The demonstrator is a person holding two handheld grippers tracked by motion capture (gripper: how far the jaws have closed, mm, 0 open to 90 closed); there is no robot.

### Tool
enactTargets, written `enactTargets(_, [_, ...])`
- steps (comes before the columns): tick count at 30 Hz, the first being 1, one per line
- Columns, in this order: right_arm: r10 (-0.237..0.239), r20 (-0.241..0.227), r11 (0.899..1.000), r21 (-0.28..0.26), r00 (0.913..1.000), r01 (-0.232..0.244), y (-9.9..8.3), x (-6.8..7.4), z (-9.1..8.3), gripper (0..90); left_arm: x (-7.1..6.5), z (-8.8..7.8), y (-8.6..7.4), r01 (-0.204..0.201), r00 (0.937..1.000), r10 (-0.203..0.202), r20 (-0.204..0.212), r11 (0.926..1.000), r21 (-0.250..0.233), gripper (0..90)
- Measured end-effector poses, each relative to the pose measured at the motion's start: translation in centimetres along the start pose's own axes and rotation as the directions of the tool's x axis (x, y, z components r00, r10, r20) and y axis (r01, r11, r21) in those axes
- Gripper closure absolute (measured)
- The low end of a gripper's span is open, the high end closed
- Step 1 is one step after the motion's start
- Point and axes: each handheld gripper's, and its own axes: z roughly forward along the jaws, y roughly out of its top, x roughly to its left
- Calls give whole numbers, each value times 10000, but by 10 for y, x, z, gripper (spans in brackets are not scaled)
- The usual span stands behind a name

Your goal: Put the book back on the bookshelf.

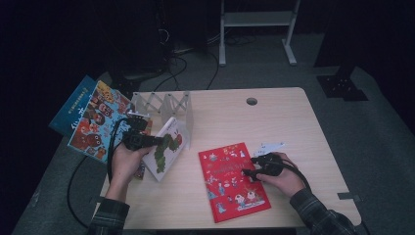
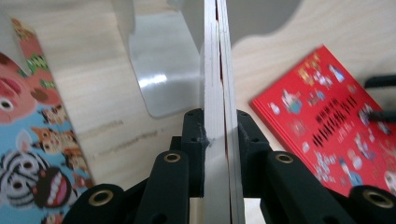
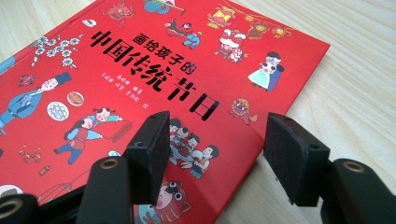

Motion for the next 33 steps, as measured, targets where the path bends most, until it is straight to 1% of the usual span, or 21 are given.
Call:
enactTargets(6, [-2, -5, 10000, 1, 10000, 2, 0, 0, 0, 403, 1, 15, 12, 188, 9996, -190, -193, 9997, -126, 763])
enactTargets(10, [-34, 13, 10000, -1, 10000, 34, 0, 0, 0, 403, -1, 25, 22, 152, 9989, -161, -429, 9997, -214, 763])
enactTargets(13, [-23, 11, 10000, 2, 10000, 23, 0, 0, 0, 404, -1, 32, 28, 176, 9982, -198, -566, 9990, -403, 764])
enactTargets(16, [-35, 12, 10000, 0, 10000, 35, 0, 0, 0, 404, 1, 38, 34, 338, 9979, -366, -532, 9980, -536, 763])
enactTargets(18, [-29, 7, 10000, 2, 10000, 29, 0, 0, 0, 404, 2, 42, 39, 361, 9977, -396, -555, 9974, -628, 763])
enactTargets(24, [-32, -2, 10000, 9, 10000, 32, 0, 0, 0, 403, 1, 54, 50, 322, 9971, -362, -675, 9977, -593, 763])
enactTargets(26, [-25, 1, 10000, 11, 10000, 25, 0, 0, 0, 403, 0, 58, 51, 328, 9962, -377, -782, 9975, -634, 762])
enactTargets(29, [-28, -3, 10000, 6, 10000, 28, 0, 0, 0, 403, 2, 63, 52, 441, 9961, -487, -737, 9971, -620, 761])
enactTargets(32, [-30, -3, 10000, 6, 10000, 30, 0, 0, 0, 403, 4, 64, 51, 512, 9961, -559, -684, 9963, -695, 758])
enactTargets(33, [-31, -3, 10000, 4, 10000, 31, 0, 0, 0, 403, 5, 64, 50, 618, 9969, -657, -426, 9943, -872, 750])
